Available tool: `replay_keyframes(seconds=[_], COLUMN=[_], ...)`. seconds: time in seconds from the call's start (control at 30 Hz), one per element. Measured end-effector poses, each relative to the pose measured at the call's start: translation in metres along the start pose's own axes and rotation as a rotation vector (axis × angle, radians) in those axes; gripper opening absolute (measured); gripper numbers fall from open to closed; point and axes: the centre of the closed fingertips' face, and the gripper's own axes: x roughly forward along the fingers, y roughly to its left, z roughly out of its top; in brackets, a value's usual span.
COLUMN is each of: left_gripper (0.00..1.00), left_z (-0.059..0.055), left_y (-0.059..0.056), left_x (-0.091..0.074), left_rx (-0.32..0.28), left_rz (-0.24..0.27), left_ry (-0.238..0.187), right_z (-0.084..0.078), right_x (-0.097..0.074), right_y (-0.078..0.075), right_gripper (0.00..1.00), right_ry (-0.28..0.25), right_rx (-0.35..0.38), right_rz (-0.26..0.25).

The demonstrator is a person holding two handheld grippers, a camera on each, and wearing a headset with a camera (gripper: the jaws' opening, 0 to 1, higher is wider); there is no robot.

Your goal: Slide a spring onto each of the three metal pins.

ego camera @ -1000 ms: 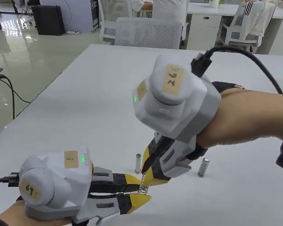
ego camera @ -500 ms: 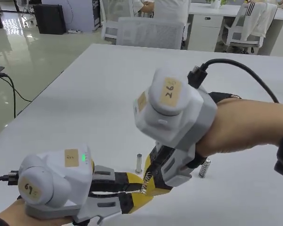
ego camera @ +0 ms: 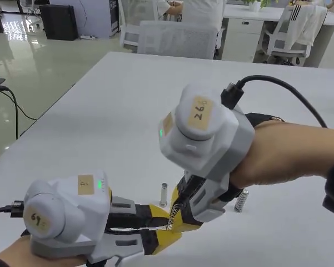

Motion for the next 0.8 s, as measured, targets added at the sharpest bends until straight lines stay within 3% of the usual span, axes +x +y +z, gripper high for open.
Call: replay_keyframes(seconds=[0.4,0.8], left_gripper=[0.29,0.52], left_z=[-0.011,-0.021], left_y=[0.014,0.028], left_x=[-0.009,-0.018], left_rx=[-0.044,-0.090], left_rz=[0.060,0.135], left_ry=[-0.002,0.000], right_z=[-0.019,-0.049], right_x=[-0.011,-0.032], right_y=[-0.016,-0.045], right_gripper=[0.08,0.08], right_ry=[0.021,0.041], right_rx=[0.046,0.123], right_rz=[-0.036,-0.099])
